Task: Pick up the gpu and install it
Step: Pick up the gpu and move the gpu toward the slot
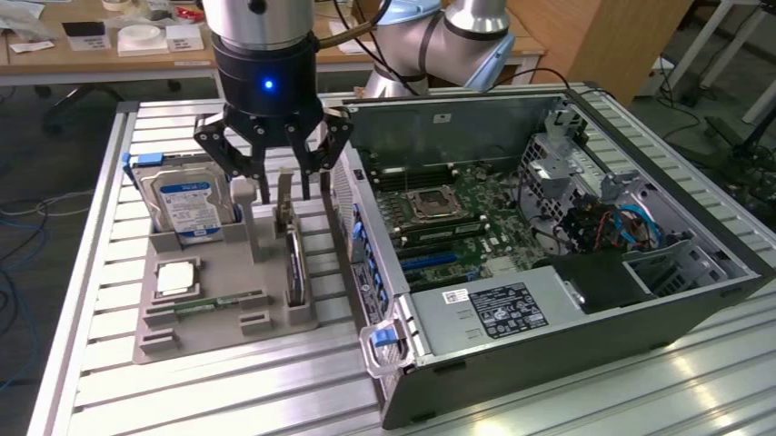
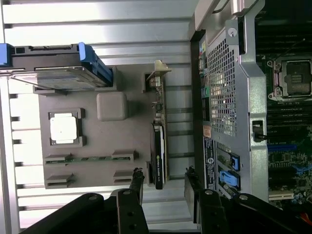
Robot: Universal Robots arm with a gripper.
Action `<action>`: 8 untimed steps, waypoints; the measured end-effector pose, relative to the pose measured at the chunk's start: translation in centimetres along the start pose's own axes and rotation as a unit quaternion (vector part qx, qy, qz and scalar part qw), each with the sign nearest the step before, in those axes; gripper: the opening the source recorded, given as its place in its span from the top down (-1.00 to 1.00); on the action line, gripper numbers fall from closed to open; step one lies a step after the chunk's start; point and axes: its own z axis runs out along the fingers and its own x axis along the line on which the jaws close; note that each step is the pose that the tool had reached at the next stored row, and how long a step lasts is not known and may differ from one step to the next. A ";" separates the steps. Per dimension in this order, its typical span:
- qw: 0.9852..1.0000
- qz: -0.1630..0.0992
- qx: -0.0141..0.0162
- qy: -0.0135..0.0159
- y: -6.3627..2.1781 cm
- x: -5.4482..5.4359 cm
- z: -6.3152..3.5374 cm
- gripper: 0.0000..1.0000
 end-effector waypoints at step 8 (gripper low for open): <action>1.000 0.000 0.000 0.000 -0.02 0.0 0.39 0.05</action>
